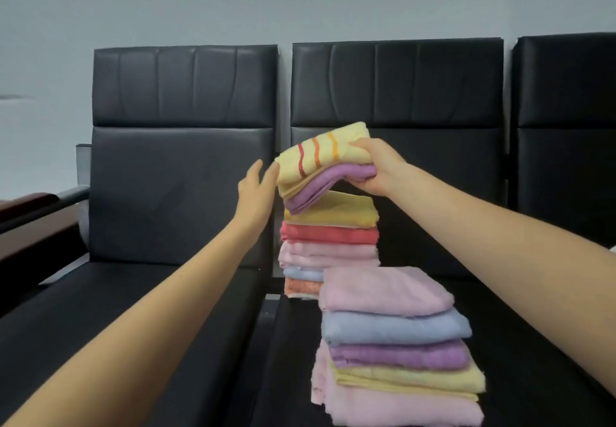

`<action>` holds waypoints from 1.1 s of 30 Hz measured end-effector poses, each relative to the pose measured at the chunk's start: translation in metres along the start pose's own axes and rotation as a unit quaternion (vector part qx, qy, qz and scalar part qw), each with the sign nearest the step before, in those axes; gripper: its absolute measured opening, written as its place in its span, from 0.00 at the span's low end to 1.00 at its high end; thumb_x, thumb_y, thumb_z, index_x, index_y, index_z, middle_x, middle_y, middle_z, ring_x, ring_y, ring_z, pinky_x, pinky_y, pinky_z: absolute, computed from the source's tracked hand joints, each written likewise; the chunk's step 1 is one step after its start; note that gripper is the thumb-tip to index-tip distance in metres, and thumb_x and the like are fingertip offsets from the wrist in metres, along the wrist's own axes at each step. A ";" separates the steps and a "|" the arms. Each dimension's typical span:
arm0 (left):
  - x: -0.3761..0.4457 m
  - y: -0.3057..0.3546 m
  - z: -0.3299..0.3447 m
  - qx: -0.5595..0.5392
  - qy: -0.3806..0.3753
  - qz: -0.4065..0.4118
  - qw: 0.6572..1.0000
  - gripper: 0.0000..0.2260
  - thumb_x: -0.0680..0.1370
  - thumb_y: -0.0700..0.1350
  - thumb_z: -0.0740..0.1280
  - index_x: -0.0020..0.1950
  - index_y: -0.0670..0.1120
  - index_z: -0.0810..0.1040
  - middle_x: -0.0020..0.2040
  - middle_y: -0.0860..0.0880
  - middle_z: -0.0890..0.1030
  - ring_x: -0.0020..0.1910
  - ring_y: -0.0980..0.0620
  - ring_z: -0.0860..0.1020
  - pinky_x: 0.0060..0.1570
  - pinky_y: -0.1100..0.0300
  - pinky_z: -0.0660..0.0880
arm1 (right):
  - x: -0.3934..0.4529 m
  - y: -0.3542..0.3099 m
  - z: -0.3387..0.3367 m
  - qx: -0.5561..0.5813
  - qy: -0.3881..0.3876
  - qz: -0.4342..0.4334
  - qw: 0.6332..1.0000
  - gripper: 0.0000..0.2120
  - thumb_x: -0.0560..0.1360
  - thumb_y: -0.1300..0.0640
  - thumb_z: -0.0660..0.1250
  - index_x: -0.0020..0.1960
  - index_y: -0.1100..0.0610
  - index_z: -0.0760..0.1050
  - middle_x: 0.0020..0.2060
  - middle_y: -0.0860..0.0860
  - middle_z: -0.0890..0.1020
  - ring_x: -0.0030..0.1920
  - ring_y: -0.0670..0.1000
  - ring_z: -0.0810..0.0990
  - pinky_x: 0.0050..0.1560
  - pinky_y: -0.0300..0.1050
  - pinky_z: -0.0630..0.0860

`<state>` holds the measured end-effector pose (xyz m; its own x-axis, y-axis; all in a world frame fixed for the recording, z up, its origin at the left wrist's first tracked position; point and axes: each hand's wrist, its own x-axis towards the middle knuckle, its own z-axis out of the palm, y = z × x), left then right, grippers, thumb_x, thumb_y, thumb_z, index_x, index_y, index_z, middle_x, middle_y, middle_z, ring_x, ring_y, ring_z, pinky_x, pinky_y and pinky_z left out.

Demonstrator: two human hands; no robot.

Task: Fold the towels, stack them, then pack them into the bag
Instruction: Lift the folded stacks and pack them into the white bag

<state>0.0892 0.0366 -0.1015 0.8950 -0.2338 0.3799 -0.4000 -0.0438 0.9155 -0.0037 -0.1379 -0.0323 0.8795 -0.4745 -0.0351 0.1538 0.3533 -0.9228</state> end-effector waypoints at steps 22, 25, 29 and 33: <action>-0.139 -0.012 0.054 -0.051 -0.177 -0.476 0.860 0.45 0.68 0.62 0.74 0.77 0.51 0.54 0.74 0.42 0.62 0.71 0.34 0.63 0.61 0.29 0.65 | -0.122 0.094 -0.158 -0.213 0.036 0.325 0.921 0.39 0.56 0.35 0.79 0.60 0.54 0.75 0.60 0.60 0.77 0.61 0.64 0.74 0.66 0.62 0.68; -0.132 -0.006 0.058 -0.023 -0.145 -0.397 0.906 0.34 0.73 0.55 0.71 0.73 0.45 0.62 0.70 0.43 0.69 0.67 0.41 0.70 0.58 0.45 0.71 | -0.113 0.090 -0.156 -0.227 0.058 0.200 0.951 0.29 0.68 0.41 0.75 0.62 0.54 0.74 0.55 0.58 0.80 0.55 0.58 0.78 0.51 0.52 0.75; -0.126 -0.002 0.060 -0.049 -0.124 -0.373 0.918 0.33 0.70 0.58 0.73 0.70 0.49 0.66 0.63 0.45 0.74 0.61 0.44 0.74 0.60 0.46 0.74 | -0.105 0.078 -0.145 -0.235 0.052 0.176 0.955 0.24 0.70 0.43 0.74 0.62 0.50 0.74 0.54 0.56 0.82 0.55 0.57 0.80 0.58 0.54 0.76; -0.122 0.008 0.052 -0.054 -0.149 -0.380 0.911 0.44 0.56 0.66 0.76 0.68 0.55 0.67 0.63 0.47 0.75 0.59 0.43 0.76 0.57 0.40 0.75 | -0.104 0.067 -0.138 -0.290 0.052 0.182 0.938 0.22 0.71 0.40 0.71 0.59 0.52 0.77 0.54 0.57 0.83 0.54 0.58 0.80 0.58 0.54 0.75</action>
<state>-0.0336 0.0143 -0.1476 0.8062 -0.4293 -0.4071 0.3485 -0.2115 0.9131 -0.1468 -0.1758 -0.1438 0.7730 -0.4940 -0.3980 -0.4453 0.0242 -0.8951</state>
